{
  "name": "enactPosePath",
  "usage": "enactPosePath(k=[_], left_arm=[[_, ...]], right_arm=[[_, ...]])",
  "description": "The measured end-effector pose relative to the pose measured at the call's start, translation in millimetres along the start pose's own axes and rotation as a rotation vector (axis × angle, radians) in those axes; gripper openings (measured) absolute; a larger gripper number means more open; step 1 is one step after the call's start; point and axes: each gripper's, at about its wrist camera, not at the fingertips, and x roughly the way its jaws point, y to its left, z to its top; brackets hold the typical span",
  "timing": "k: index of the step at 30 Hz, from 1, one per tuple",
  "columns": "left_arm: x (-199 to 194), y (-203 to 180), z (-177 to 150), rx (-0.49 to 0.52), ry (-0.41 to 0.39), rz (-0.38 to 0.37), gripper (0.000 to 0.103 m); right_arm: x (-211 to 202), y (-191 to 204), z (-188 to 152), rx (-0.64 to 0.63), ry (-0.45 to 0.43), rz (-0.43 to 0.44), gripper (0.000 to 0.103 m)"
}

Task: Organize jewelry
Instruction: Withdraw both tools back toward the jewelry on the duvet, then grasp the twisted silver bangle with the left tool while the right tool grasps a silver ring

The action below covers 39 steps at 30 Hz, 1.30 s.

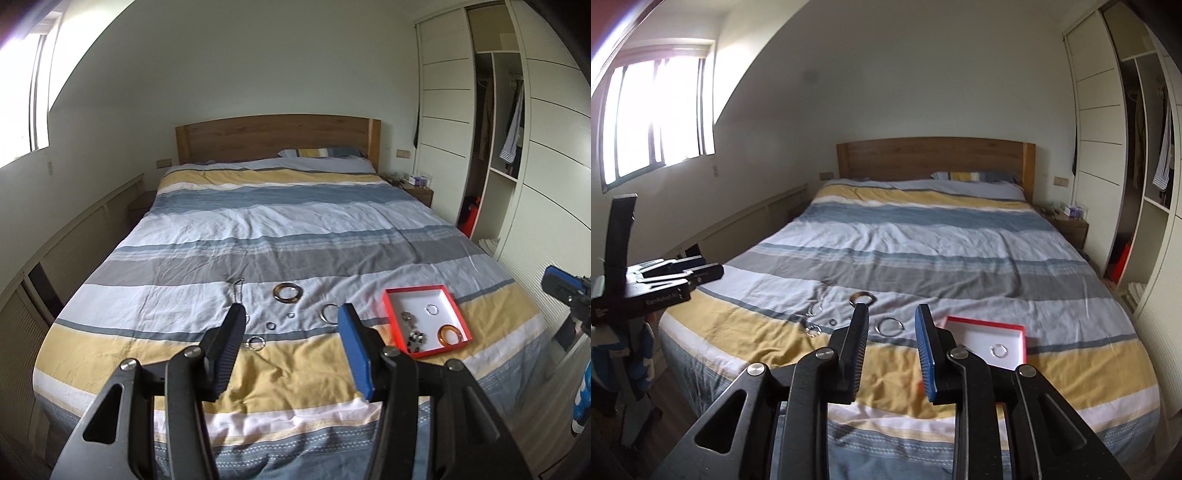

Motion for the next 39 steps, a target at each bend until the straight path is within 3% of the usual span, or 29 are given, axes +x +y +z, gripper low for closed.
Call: enactPosePath(k=[9, 23, 26, 39], left_arm=[[50.6, 40.4, -21.2, -0.042, 0.030, 0.050, 0.050], [193.4, 54.7, -89.3, -0.001, 0.163, 0.042, 0.050], [226.3, 56.5, -106.3, 0.019, 0.211, 0.043, 0.055], [335.0, 86.3, -130.5, -0.058, 0.303, -0.006, 0.058]], right_arm=[[50.9, 10.1, -4.4, 0.020, 0.035, 0.022, 0.028], [214.9, 30.7, -44.0, -0.012, 0.200, 0.103, 0.028], [254.7, 38.0, -53.9, -0.037, 0.253, 0.134, 0.028], [406.1, 60.7, -81.6, -0.058, 0.379, 0.277, 0.033]])
